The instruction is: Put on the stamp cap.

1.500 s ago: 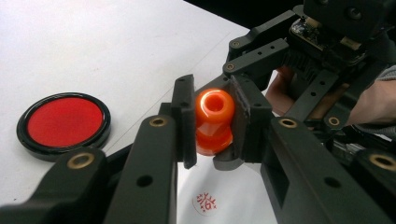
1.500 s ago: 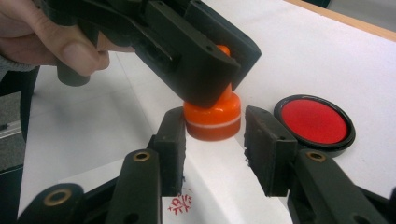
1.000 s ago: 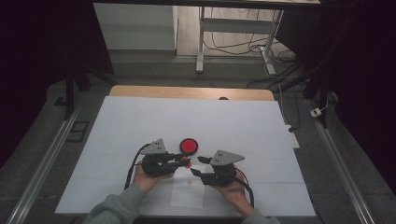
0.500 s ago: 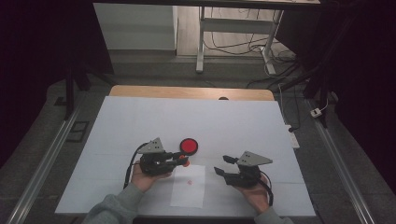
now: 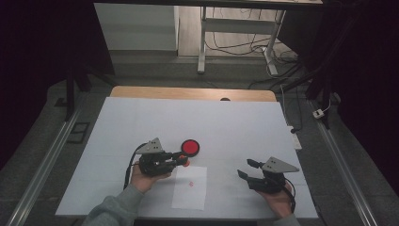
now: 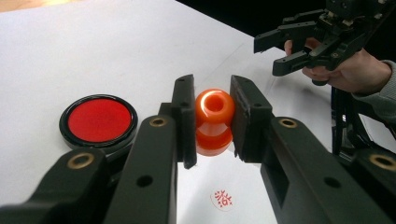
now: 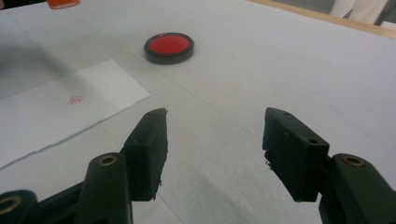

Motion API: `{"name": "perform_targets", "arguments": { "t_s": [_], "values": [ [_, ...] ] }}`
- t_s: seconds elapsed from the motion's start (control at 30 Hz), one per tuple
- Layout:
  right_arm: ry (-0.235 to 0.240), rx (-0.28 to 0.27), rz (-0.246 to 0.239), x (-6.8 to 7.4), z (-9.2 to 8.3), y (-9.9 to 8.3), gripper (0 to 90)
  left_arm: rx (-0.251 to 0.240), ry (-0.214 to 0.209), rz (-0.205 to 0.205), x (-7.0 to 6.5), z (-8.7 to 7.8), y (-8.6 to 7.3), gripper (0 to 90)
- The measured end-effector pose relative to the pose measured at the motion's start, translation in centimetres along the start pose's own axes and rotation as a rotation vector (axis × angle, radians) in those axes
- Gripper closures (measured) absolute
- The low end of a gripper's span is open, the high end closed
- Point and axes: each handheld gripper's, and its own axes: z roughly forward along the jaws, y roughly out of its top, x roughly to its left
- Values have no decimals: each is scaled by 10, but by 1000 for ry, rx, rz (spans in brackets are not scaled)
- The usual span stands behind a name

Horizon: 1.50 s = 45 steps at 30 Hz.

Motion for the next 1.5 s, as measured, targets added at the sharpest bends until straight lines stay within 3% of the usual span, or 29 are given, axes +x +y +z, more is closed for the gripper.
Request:
{"name": "perform_targets", "arguments": {
  "t_s": [0.4,1.03,1.5],
  "values": [
    [-44,-10,17,-13,-21,-12,403,-7,5,-4,3,-3,1,722],
    [-37,-3,10,-13,-18,-12,410,-18,25,0,6,-7,4,722],
    [-37,6,9,-13,-16,-13,411,-30,48,19,10,-4,17,722]
  ]
}}
